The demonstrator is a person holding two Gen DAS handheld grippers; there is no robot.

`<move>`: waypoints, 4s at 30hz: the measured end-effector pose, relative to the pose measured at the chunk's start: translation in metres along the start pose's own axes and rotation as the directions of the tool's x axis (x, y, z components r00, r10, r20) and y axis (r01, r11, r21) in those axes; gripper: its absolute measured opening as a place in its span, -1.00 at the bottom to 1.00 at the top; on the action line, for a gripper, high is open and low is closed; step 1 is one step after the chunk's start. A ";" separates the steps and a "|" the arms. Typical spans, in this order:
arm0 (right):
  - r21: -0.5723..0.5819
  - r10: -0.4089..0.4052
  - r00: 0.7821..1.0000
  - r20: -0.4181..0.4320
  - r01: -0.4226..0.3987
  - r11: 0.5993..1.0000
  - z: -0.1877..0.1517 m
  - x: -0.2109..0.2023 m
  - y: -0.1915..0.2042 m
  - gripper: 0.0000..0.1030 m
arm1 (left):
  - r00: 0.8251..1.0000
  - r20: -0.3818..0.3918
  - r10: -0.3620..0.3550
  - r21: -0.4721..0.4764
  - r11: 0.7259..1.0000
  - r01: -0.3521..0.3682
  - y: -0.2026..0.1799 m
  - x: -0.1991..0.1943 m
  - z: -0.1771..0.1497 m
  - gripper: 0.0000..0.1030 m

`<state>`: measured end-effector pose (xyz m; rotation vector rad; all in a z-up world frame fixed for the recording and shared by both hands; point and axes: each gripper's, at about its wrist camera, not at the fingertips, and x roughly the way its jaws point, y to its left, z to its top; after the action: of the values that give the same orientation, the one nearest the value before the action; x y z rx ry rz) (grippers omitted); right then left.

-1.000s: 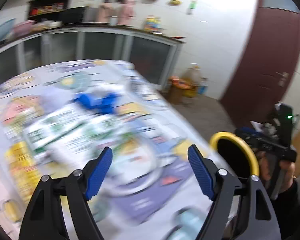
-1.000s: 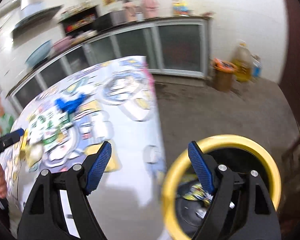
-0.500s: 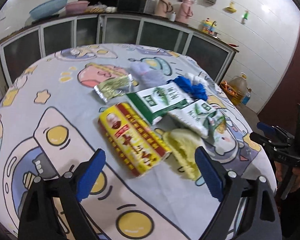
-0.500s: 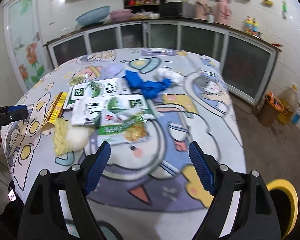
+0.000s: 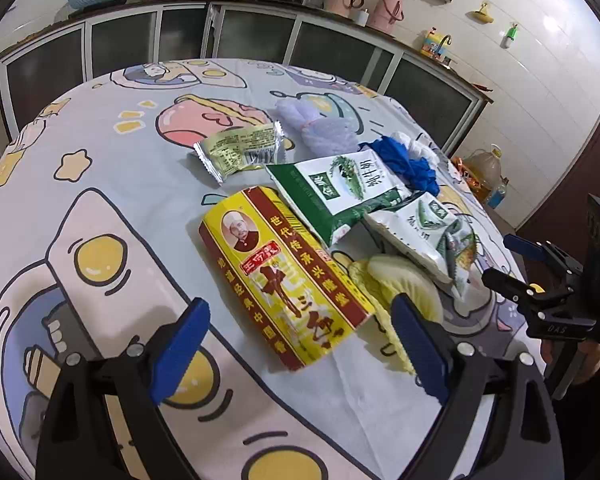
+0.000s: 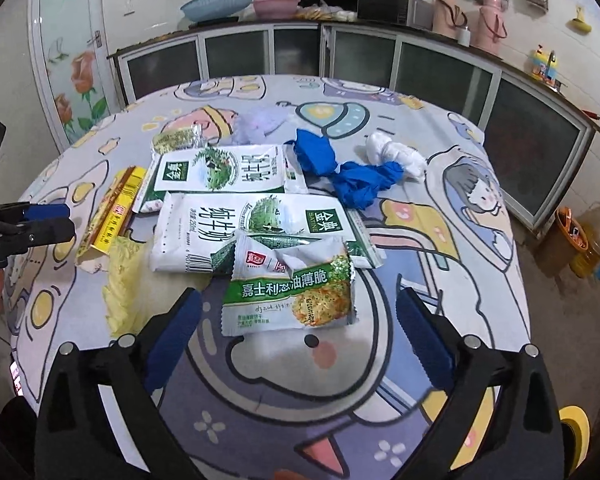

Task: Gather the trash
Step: 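Grasp the yellow-red box with the left tool while the right tool grasps a green snack bag, then carry both items over the bin and open both tools to drop them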

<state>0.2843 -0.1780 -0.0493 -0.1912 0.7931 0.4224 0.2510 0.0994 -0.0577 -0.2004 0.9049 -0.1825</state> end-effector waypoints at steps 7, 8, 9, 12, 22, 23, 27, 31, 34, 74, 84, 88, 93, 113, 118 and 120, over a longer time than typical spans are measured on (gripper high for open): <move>-0.005 0.000 0.999 -0.035 0.000 1.000 0.002 0.017 -0.001 0.85 | 1.000 -0.030 -0.008 -0.015 1.000 0.008 0.001 0.015 0.010 0.72; -0.010 -0.005 0.999 -0.042 0.005 1.000 0.003 0.020 -0.001 0.85 | 0.999 -0.032 -0.010 -0.011 1.000 0.009 0.000 0.016 0.012 0.72; -0.014 -0.009 0.999 -0.047 0.008 1.000 0.003 0.022 0.000 0.85 | 0.999 -0.035 -0.006 -0.005 1.000 0.006 -0.001 0.017 0.014 0.72; -0.027 -0.015 0.998 -0.065 0.013 1.000 0.005 0.028 0.000 0.85 | 0.997 -0.062 0.042 0.022 0.999 -0.040 -0.007 0.027 0.021 0.76; 0.006 -0.026 0.990 -0.141 0.027 1.000 0.009 0.051 -0.007 0.85 | 0.988 -0.140 0.063 -0.007 0.998 -0.065 -0.003 0.059 0.028 0.77; 0.019 -0.017 0.989 -0.147 0.020 1.000 0.009 0.052 -0.009 0.84 | 0.988 -0.142 0.059 -0.011 0.998 -0.062 -0.003 0.061 0.029 0.76; 0.108 0.053 0.981 -0.184 -0.034 0.994 0.009 0.054 -0.018 0.37 | 0.985 -0.159 0.063 -0.040 0.997 -0.070 0.000 0.068 0.030 0.50; 0.177 0.066 0.975 -0.212 -0.028 0.984 0.008 0.055 -0.030 -0.41 | 0.984 -0.160 0.082 -0.053 0.994 -0.092 0.006 0.067 0.031 -0.13; 0.197 0.083 0.975 -0.208 -0.042 0.980 0.008 0.048 -0.033 -0.66 | 0.984 -0.161 0.071 -0.078 0.993 -0.084 0.012 0.064 0.030 -0.37; 0.384 -0.038 0.999 0.003 0.034 0.923 -0.060 -0.116 -0.116 -0.74 | 0.993 -0.056 -0.107 0.138 0.984 0.114 -0.127 -0.011 0.013 -0.51; 0.496 -0.159 0.987 -0.006 0.141 0.857 -0.111 -0.157 -0.177 -0.74 | 0.958 -0.159 -0.239 0.292 0.915 0.277 -0.243 0.030 0.004 -0.51; 0.543 -0.214 0.977 -0.019 0.190 0.818 -0.133 -0.174 -0.202 -0.74 | 0.939 -0.200 -0.281 0.340 0.878 0.336 -0.288 0.042 -0.003 -0.51; 0.583 -0.271 0.962 -0.046 0.246 0.774 -0.157 -0.187 -0.226 -0.74 | 0.913 -0.248 -0.325 0.388 0.830 0.401 -0.338 0.056 -0.011 -0.51; 0.693 -0.351 0.917 -0.190 0.378 0.614 -0.235 -0.180 -0.292 -0.73 | 0.827 -0.407 -0.388 0.422 0.723 0.547 -0.477 0.125 -0.048 -0.50; 0.714 -0.351 0.911 -0.215 0.392 0.580 -0.243 -0.178 -0.304 -0.72 | 0.823 -0.426 -0.376 0.419 0.725 0.547 -0.486 0.138 -0.052 -0.50; 0.724 -0.346 0.912 -0.220 0.391 0.568 -0.244 -0.178 -0.308 -0.71 | 0.823 -0.428 -0.374 0.424 0.721 0.548 -0.488 0.140 -0.053 -0.49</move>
<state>0.1493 -0.5859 -0.0863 0.4307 0.8976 -0.3512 0.2584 -0.4107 -0.0740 0.1331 1.0722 -0.9617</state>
